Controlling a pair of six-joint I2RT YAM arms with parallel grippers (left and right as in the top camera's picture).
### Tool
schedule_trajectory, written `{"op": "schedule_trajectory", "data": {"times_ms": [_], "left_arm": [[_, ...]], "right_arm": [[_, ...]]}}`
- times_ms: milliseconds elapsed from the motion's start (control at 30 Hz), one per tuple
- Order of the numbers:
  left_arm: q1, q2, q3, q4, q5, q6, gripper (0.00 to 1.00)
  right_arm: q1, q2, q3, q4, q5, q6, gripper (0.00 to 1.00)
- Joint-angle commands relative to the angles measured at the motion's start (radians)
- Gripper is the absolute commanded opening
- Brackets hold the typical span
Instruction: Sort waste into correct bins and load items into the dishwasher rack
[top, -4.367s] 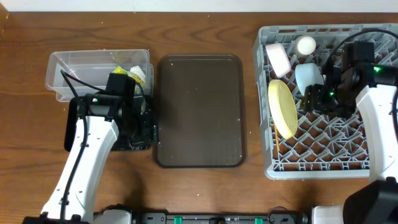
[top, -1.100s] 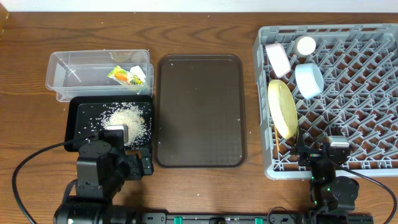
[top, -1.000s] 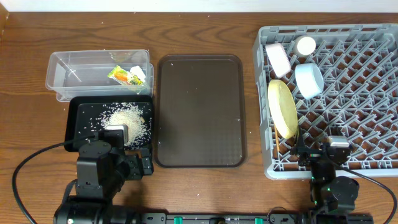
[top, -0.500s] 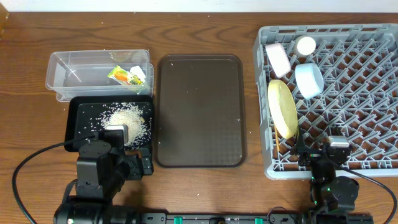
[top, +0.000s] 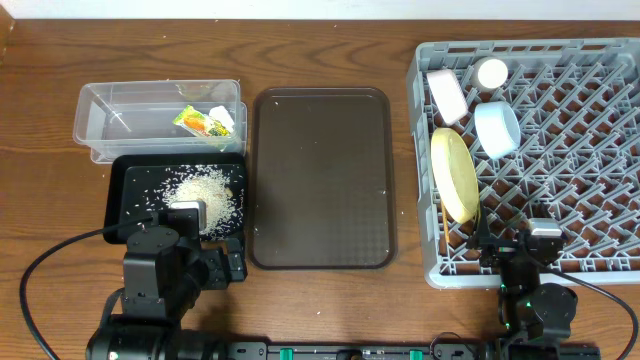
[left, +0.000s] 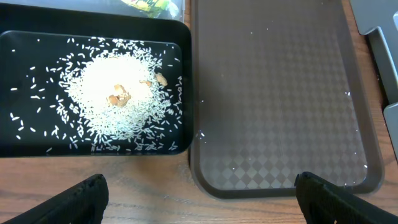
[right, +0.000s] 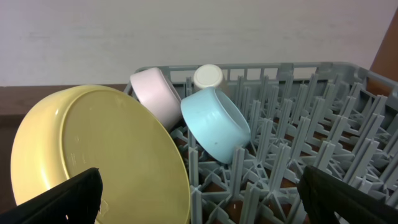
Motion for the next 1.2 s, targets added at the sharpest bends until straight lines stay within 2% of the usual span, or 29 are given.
{"op": "schedule_trajectory", "data": {"times_ms": [0,200,300,467,633,900,1000,1167], "left_arm": [[-0.001,-0.003,0.001,0.004,-0.013,0.002,0.98],[0.001,-0.010,0.000,-0.024,-0.016,0.005,0.98],[0.014,-0.033,-0.010,-0.021,-0.069,0.010,0.98],[0.024,-0.146,-0.106,0.056,-0.129,0.010,0.98],[0.024,-0.304,-0.283,0.231,-0.143,0.010,0.98],[0.024,-0.518,-0.606,0.677,-0.143,0.010,0.98],[0.026,-0.528,-0.702,0.874,-0.142,0.026,0.98],[0.027,-0.528,-0.712,0.876,-0.137,0.069,0.98]], "right_arm": [[0.010,-0.008,-0.005,0.002,0.006,-0.011,0.99],[0.010,-0.007,-0.005,0.002,0.006,-0.011,0.99],[0.010,-0.008,-0.005,0.002,0.006,-0.011,0.99],[0.010,-0.008,-0.005,0.002,0.006,-0.011,0.99],[0.010,-0.008,-0.005,0.002,0.006,-0.011,0.99],[0.010,-0.008,-0.005,0.002,0.006,-0.011,0.99],[0.010,-0.008,-0.005,0.002,0.006,-0.011,0.99],[0.010,-0.008,-0.005,0.002,0.006,-0.011,0.99]]}}
